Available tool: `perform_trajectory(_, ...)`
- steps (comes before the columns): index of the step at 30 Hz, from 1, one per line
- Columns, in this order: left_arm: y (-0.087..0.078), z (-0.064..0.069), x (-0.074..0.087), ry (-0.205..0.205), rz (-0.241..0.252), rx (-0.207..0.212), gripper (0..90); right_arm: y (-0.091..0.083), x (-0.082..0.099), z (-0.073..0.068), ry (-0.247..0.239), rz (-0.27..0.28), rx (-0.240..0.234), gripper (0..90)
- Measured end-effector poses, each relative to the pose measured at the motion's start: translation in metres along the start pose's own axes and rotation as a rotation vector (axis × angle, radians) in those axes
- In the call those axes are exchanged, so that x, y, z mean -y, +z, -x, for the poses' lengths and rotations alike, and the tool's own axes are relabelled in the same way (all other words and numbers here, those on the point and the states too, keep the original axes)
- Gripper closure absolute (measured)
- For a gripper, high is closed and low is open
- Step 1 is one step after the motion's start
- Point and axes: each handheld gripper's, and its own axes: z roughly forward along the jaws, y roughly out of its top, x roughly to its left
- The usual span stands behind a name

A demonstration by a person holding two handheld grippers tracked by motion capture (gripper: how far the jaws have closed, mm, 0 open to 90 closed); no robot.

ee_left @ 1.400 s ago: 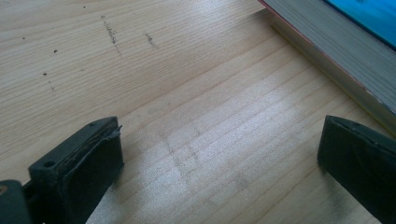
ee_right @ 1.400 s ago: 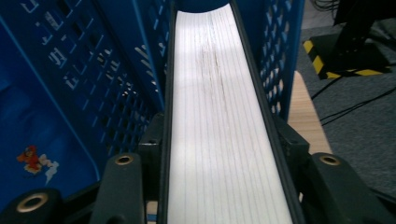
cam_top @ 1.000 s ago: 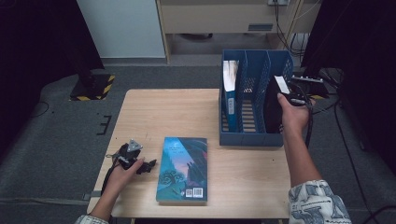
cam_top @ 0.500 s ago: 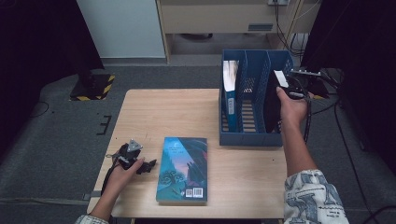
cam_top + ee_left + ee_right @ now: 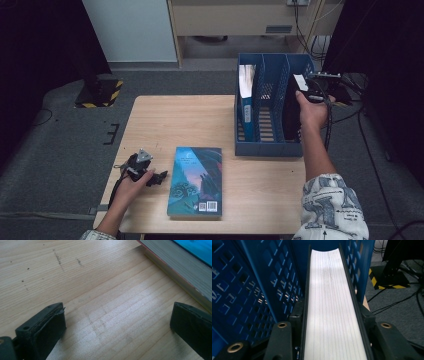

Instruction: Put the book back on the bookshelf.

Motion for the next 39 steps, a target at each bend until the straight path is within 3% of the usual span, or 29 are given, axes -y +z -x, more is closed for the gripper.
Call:
perform_trajectory(26,0.000,0.000,0.000,0.001,-0.002,0.000,0.0,0.006,0.005,-0.006,-0.038,0.015,0.002,52.5)
perform_trajectory(39,0.000,0.001,-0.001,0.006,-0.004,0.001,0.0,-0.001,0.007,-0.008,-0.016,0.028,-0.051,43.3)
